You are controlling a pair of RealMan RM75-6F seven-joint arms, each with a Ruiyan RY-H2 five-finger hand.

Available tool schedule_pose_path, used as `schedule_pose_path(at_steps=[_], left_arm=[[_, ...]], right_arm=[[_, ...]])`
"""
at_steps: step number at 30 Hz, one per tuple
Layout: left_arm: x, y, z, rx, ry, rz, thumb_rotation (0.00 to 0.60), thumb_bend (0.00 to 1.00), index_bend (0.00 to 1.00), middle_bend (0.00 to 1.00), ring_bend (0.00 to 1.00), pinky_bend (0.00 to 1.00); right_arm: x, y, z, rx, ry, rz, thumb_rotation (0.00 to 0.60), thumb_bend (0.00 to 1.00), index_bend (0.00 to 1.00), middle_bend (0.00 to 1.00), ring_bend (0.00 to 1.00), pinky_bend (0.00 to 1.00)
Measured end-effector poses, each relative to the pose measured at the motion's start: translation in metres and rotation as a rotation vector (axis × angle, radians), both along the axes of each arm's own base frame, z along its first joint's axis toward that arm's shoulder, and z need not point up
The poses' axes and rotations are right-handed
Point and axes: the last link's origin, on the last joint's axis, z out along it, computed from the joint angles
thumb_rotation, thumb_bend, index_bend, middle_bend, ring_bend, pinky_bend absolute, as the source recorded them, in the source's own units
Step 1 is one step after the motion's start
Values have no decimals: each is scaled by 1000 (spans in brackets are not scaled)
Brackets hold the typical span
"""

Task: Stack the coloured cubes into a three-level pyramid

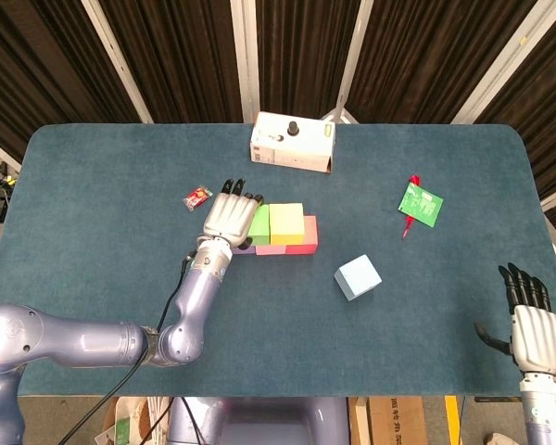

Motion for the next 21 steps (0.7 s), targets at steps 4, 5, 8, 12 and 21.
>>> schedule_pose_path(at_steps=[4,5,8,12,21], left_arm=[[1,1,1,9,1,2,600,354,279,286,0,0],[1,1,1,10,2,3,600,353,279,286,0,0],[1,1,2,13,4,7,600,353,279,286,0,0],[0,2,1,12,4,10,600,353,279,286,0,0],[1,2,-3,4,2,10,600,349,279,284,0,0]], right_arm=[[2,2,-2,21,38,41,600,255,28,55,0,0],[2,2,-2,25,40,44,600,254,28,55,0,0],[2,2,-2,31,44,47,600,254,28,56,0,0],[3,3,-3,36,49,53,600,254,28,56,0,0],[2,2,-3,41,47,42,600,254,28,55,0,0]])
